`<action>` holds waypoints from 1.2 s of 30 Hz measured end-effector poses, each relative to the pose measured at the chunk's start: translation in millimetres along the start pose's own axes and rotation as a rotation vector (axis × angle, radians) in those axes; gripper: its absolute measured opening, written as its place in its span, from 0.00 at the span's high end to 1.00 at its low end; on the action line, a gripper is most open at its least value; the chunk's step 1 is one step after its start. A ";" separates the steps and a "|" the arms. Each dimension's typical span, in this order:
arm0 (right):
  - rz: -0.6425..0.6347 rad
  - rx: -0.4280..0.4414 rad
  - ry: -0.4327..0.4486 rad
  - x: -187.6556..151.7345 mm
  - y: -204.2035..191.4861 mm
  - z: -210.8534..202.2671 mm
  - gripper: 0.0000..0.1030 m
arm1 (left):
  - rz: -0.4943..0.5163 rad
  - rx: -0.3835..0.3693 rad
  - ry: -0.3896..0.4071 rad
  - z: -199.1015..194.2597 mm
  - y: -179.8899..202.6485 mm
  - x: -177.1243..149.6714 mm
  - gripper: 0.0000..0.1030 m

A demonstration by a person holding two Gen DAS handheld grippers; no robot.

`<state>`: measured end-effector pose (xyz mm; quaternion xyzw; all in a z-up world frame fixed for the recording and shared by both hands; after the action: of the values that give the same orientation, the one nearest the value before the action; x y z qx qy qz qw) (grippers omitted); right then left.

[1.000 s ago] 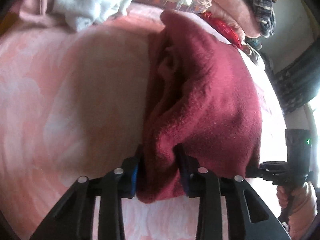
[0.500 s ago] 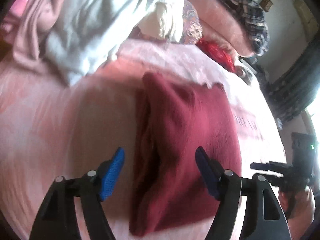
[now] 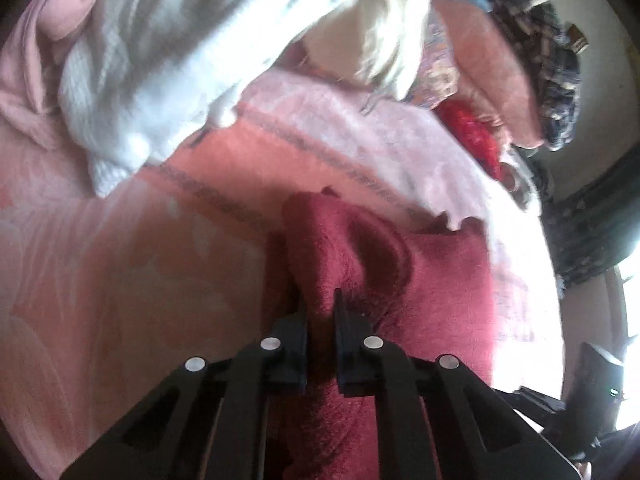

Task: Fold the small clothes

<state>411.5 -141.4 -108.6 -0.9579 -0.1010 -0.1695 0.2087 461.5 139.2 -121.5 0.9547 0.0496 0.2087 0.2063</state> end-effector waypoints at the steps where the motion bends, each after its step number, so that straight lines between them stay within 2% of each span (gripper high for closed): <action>1: 0.014 -0.002 -0.004 -1.0 0.7 2.5 0.40 | -0.002 0.015 -0.011 6.0 -1.7 -1.8 0.90; 3: 0.020 -0.006 -0.007 -1.6 0.9 3.9 0.38 | -0.012 0.018 0.001 12.0 -3.8 -6.3 0.89; 5: 0.020 -0.001 -0.014 -1.7 2.1 1.5 0.36 | -0.027 -0.017 0.003 5.7 -6.9 -7.5 0.85; 7: 0.057 0.039 -0.022 -1.5 7.3 -4.7 0.33 | -0.042 -0.045 0.002 -4.0 -10.1 -8.9 0.71; 9: 0.084 0.068 -0.018 -2.2 13.5 -13.6 0.32 | -0.036 -0.079 -0.013 -18.9 -12.0 -14.4 0.33; 11: 0.068 0.049 -0.016 -2.2 14.7 -20.2 0.30 | 0.008 -0.114 -0.034 -31.9 -11.8 -25.9 0.19; 13: 0.038 0.016 -0.028 -3.2 12.7 -21.9 0.28 | 0.052 -0.128 -0.049 -40.1 -10.9 -38.4 0.16; 14: 0.036 0.008 -0.034 -4.0 12.2 -21.0 0.28 | 0.066 -0.130 -0.059 -40.7 -10.2 -42.5 0.10; 18: 0.047 0.017 -0.052 -3.5 9.8 -12.0 0.26 | 0.113 -0.101 -0.099 -27.4 -3.3 -53.2 0.09; 22: 0.070 0.041 -0.072 0.7 12.4 0.3 0.24 | 0.097 -0.151 -0.158 -2.3 -4.8 -53.4 0.09; 25: 0.083 0.049 -0.080 2.2 15.9 6.8 0.22 | 0.075 -0.186 -0.173 9.3 -8.0 -52.4 0.09; 31: 0.138 0.108 -0.095 4.7 24.3 25.3 0.18 | 0.088 -0.185 -0.189 19.9 0.6 -50.5 0.11; 36: 0.180 0.156 -0.081 3.2 26.7 28.5 0.33 | 0.072 -0.224 -0.180 24.4 3.6 -55.3 0.23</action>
<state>429.6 -152.4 -141.6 -0.9499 -0.0358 -0.1030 0.2930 421.6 116.8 -161.1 0.9417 -0.0270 0.1338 0.3076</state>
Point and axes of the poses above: each gripper's, at about its wrist camera, not at the fingertips, and z roughly the way its jaws point, y to its right, x to its top, the point moved 1 cm from there along z, roughly the way its jaws point
